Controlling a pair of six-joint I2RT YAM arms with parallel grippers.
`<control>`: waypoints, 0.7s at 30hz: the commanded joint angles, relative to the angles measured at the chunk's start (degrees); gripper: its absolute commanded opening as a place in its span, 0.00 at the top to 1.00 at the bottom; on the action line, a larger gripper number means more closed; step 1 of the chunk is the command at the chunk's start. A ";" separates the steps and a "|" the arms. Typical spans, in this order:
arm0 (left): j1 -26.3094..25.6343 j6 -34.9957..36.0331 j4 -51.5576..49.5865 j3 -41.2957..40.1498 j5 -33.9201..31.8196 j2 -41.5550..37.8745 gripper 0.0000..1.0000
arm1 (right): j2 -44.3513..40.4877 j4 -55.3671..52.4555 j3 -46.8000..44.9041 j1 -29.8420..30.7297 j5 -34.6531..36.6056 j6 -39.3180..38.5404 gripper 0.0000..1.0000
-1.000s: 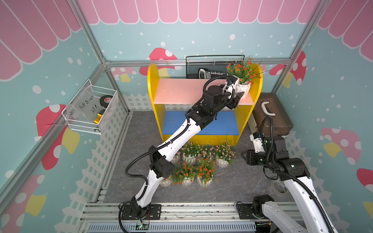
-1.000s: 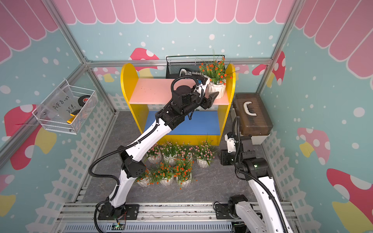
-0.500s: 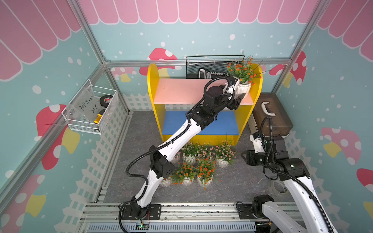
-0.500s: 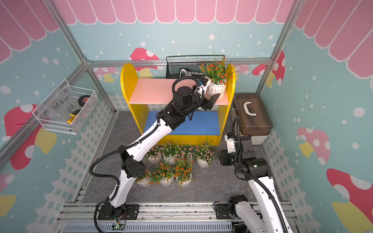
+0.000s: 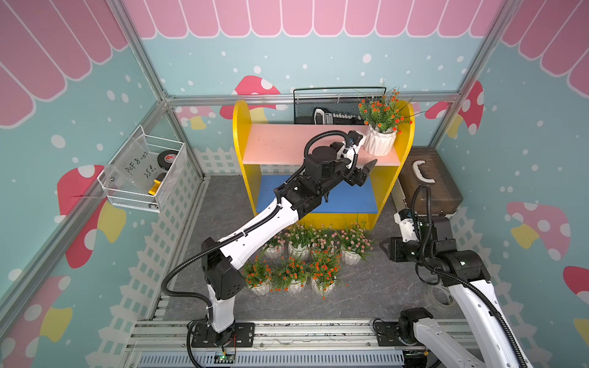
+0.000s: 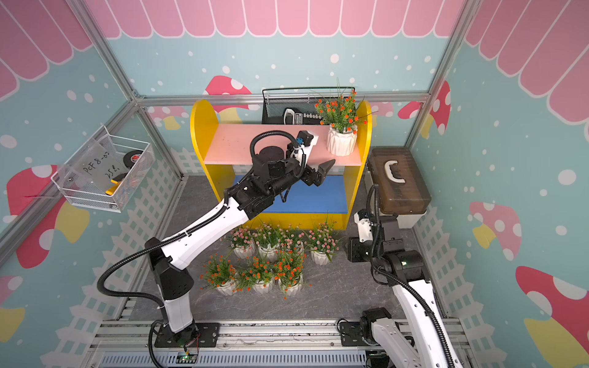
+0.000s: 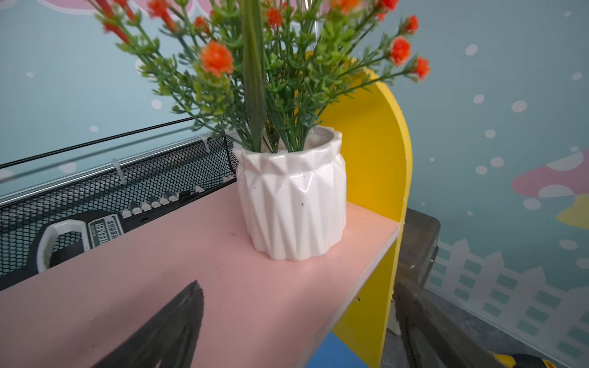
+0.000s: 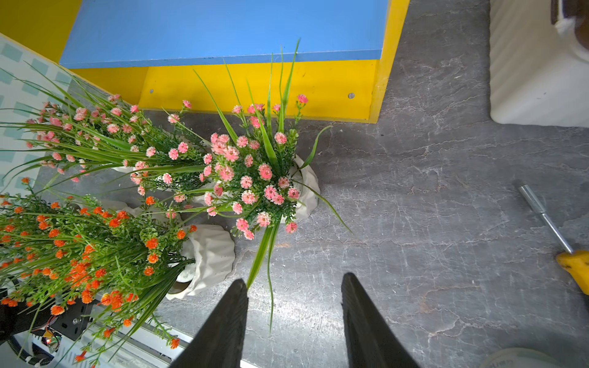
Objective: Place the baby's breath potted plants on the rack by color
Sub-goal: Place the baby's breath potted plant on the rack.
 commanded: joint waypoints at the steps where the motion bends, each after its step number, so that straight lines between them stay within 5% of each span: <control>1: -1.10 2.16 3.84 -6.86 -1.47 -6.11 0.08 | 0.20 -1.10 2.62 -0.03 -2.45 -0.74 0.52; 11: -2.85 -0.05 4.43 -31.25 -5.03 -25.85 0.08 | 0.31 1.21 1.25 2.76 -6.94 0.09 0.51; 21: -4.52 -4.98 0.23 -48.60 -11.27 -41.49 0.08 | 0.78 5.51 -1.65 16.59 -2.72 5.04 0.51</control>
